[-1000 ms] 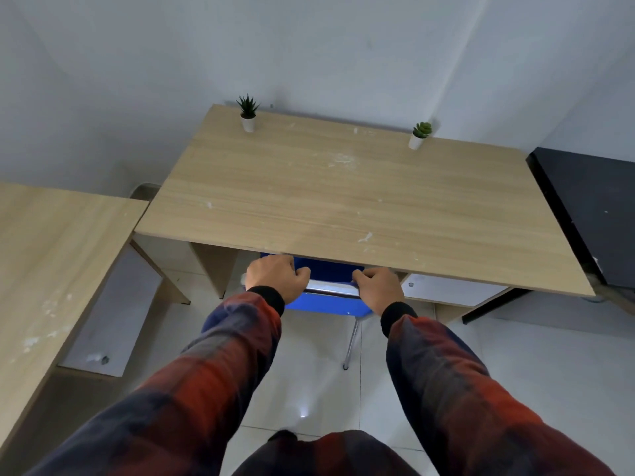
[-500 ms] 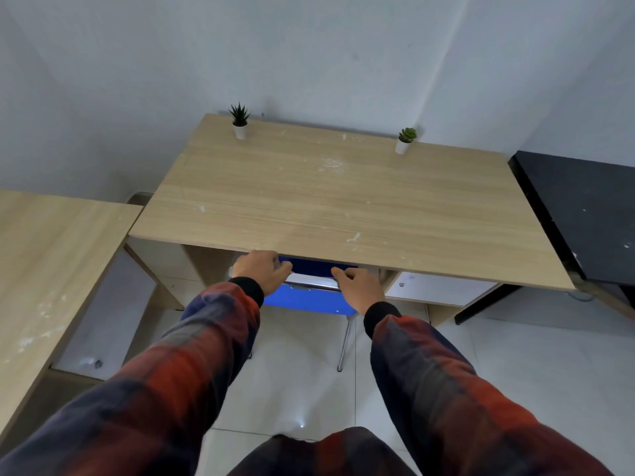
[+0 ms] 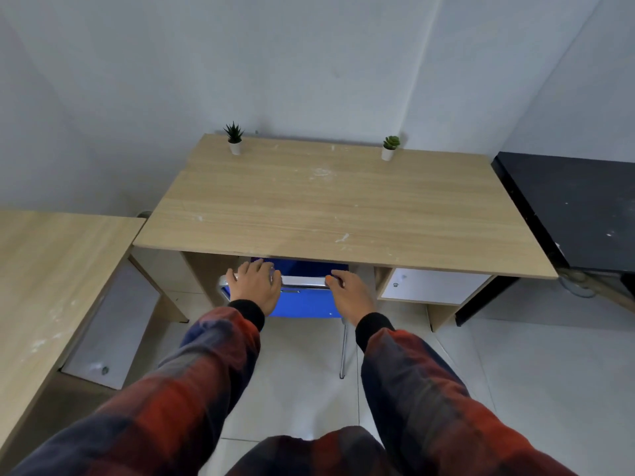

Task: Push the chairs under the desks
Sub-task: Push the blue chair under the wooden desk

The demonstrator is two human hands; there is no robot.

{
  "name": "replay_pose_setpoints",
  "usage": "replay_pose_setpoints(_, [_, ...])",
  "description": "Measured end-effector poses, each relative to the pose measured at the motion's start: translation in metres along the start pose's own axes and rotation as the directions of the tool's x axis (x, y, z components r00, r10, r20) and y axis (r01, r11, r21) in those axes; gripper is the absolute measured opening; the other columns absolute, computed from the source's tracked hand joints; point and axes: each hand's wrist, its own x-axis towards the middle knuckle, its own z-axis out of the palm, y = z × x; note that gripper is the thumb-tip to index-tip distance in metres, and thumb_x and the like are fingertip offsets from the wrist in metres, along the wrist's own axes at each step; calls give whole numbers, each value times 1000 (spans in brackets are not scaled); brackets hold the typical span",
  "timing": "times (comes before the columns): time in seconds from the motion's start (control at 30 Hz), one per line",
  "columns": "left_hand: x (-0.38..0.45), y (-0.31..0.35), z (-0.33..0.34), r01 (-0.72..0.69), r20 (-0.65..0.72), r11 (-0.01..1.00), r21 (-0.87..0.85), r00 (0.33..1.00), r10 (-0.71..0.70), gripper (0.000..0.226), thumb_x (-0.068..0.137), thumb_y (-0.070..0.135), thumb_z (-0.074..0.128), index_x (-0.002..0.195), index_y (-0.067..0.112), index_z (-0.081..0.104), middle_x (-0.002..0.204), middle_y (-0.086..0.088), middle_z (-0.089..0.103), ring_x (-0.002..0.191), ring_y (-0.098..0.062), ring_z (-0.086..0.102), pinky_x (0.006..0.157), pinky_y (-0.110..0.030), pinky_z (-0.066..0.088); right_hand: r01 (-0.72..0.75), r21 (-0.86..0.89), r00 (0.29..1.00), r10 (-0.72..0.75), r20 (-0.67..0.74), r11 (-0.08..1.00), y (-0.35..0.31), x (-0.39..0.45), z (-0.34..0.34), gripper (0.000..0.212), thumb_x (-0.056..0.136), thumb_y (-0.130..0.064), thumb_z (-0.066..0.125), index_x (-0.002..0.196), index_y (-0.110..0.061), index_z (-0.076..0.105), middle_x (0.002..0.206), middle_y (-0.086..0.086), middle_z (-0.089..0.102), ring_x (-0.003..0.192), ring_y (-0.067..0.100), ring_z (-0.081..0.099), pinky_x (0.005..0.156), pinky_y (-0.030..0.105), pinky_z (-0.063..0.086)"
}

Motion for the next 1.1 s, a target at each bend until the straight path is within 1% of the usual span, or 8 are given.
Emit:
replay_pose_setpoints(0.03, [-10,3,4,0,-18,1000,-8,1000,0,50,101,42,34,145,21,42,156,-3,33,146,-28,21,116,-54,9,-14,25,1000,14,-3,1000,2,-7,0,47,103,-39,50,146,-20,51,151,4,47,140,22,42,114,37,36])
replay_pose_setpoints(0.1, [-32,13,12,9,-24,1000,-18,1000,-10,63,98,46,39,154,22,22,164,-1,10,151,-28,0,118,-55,3,-25,81,1000,25,5,996,4,-27,-1,56,102,-34,54,155,-23,39,165,0,25,152,20,24,121,35,26])
replay_pose_setpoints(0.13, [-44,19,17,22,-23,999,-34,999,-23,69,96,46,43,155,22,16,165,-1,3,151,-29,-5,118,-55,3,-16,106,1000,16,1,994,6,-35,-3,58,101,-29,57,155,-23,38,165,-1,24,152,19,24,119,32,26])
replay_pose_setpoints(0.23, [-82,39,31,53,7,991,-124,999,-53,78,92,43,53,156,24,13,165,1,-6,151,-30,-6,119,-53,9,-7,174,1000,9,-13,985,20,-57,-8,51,98,-20,61,147,-18,48,153,0,45,142,20,42,108,25,35])
replay_pose_setpoints(0.43, [-130,63,56,95,174,964,-250,983,-52,71,91,36,59,153,23,26,165,1,6,151,-24,8,118,-50,21,-86,201,994,71,80,976,48,-99,-30,45,98,-26,61,142,-18,54,149,0,50,132,15,50,96,20,34])
replay_pose_setpoints(0.53, [-148,72,63,73,164,948,-311,986,-23,67,90,35,61,150,22,33,164,0,15,150,-22,14,117,-50,24,-80,208,996,70,55,975,59,-119,-45,43,98,-28,61,140,-19,56,147,2,53,120,12,51,92,21,34])
replay_pose_setpoints(0.83, [-218,87,64,16,96,918,-395,995,24,58,89,31,62,143,17,44,153,-2,39,143,-24,32,115,-46,30,-69,201,997,58,57,977,80,-179,-48,44,97,-25,60,141,-20,56,147,0,53,130,16,50,96,22,34])
replay_pose_setpoints(1.1, [-253,86,40,-78,55,907,-414,992,110,56,91,28,63,143,16,45,155,-3,36,144,-17,31,117,-38,27,-55,182,998,58,-9,982,73,-231,-49,46,98,-26,60,143,-17,53,148,6,51,135,19,48,98,24,34])
